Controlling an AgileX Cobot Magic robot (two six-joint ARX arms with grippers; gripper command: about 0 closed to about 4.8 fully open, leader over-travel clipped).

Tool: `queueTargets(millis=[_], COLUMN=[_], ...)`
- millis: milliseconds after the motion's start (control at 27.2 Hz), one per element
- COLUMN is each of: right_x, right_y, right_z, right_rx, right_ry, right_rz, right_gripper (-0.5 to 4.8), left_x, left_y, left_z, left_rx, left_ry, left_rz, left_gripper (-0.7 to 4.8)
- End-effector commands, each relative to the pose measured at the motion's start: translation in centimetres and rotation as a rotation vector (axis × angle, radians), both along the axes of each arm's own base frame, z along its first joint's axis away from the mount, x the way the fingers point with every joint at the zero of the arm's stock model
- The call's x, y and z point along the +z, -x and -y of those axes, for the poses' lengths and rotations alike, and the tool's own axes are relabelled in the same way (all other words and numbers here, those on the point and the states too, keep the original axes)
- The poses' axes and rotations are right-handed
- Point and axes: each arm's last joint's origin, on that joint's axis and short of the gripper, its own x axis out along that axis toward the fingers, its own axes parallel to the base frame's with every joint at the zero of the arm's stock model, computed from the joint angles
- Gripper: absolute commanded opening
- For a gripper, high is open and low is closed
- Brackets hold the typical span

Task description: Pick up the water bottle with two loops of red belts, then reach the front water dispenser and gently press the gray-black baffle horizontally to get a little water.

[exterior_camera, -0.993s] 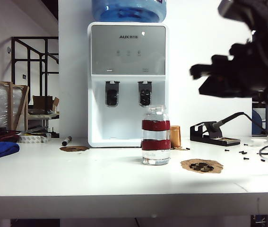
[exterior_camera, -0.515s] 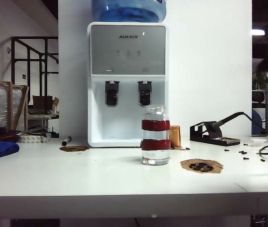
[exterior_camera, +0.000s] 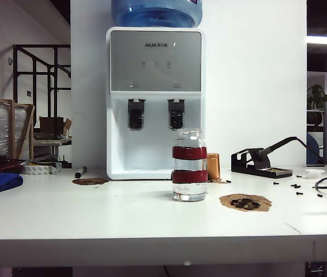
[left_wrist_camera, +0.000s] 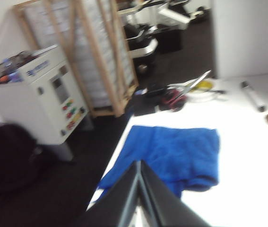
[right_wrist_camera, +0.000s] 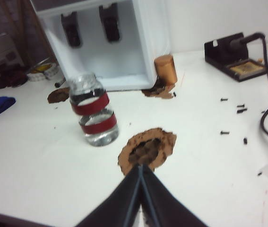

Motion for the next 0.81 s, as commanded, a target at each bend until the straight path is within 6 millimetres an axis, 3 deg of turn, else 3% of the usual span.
queueTargets(millis=[37, 331, 515, 809], right_x=[-1.1, -2.3, -1.9, -1.9], right_y=[0.2, 0.5, 0.9, 1.1], right_z=[0.0, 0.1, 0.1, 0.1], right_rx=[0.006, 0.007, 0.009, 0.011], right_ry=[-0.009, -0.017, -0.031, -0.038], right_rz=[0.009, 0.077, 0.129, 0.126], right_gripper=[-0.05, -0.05, -0.04, -0.01], left_x=[-1.2, -5.0, -8.2, -10.6], left_y=[-0.3, -0.4, -0.4, -0.4], left_z=[-0.8, -1.9, -1.5, -0.1], left_rx=[0.0, -0.079, -0.145, -0.268], left_ry=[0.008, 0.148, 0.164, 0.209], left_rz=[0.008, -0.004, -0.002, -0.033], left_gripper=[-0.05, -0.05, -0.05, -0.05])
